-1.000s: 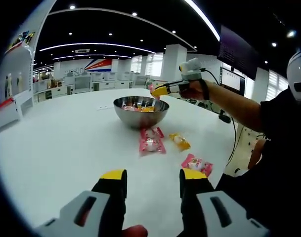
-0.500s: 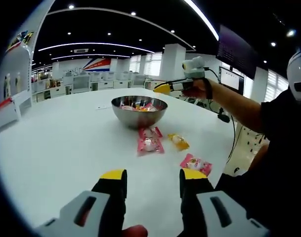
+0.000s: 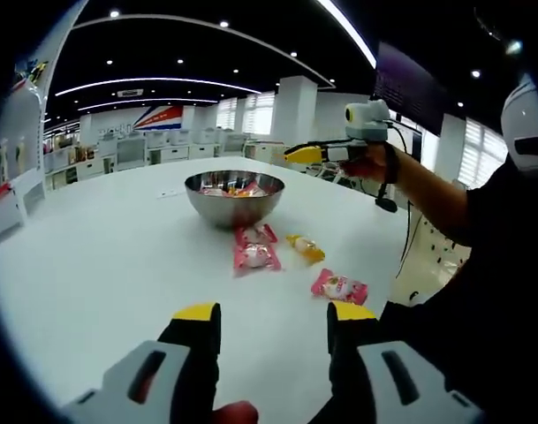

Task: Pick up the marshmallows scattered on the table and place them into the bowl on the table

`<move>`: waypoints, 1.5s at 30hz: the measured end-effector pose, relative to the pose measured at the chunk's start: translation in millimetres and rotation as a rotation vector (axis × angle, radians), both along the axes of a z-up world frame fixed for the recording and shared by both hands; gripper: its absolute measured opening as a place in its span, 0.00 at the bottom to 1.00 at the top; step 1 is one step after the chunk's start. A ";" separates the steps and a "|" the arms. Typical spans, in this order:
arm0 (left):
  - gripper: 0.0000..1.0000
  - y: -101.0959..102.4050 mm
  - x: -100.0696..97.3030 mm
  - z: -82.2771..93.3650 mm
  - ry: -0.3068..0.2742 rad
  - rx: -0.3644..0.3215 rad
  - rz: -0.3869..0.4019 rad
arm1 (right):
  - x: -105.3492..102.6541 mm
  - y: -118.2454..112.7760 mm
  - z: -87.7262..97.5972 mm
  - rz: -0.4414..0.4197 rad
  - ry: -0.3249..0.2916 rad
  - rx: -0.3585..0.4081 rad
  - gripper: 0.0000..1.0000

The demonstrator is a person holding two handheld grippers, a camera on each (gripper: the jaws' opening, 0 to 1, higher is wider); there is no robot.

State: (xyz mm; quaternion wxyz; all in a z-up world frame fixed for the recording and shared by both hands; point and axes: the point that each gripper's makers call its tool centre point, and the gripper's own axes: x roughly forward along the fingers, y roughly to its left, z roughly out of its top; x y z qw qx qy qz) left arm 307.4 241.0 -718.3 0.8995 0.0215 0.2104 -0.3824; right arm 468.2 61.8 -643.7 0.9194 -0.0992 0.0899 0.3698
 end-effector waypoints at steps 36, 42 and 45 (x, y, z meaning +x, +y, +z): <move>0.63 5.6 -40.1 16.2 -0.051 -0.034 -0.136 | -162.4 -3.5 -46.9 -0.075 0.139 0.131 0.37; 0.63 7.9 -43.4 15.9 -0.050 -0.035 -0.137 | -173.3 -1.6 -57.4 -0.078 0.170 0.112 0.38; 0.63 9.3 -41.9 14.5 -0.047 -0.040 -0.129 | -173.3 2.3 -61.9 -0.074 0.183 0.094 0.38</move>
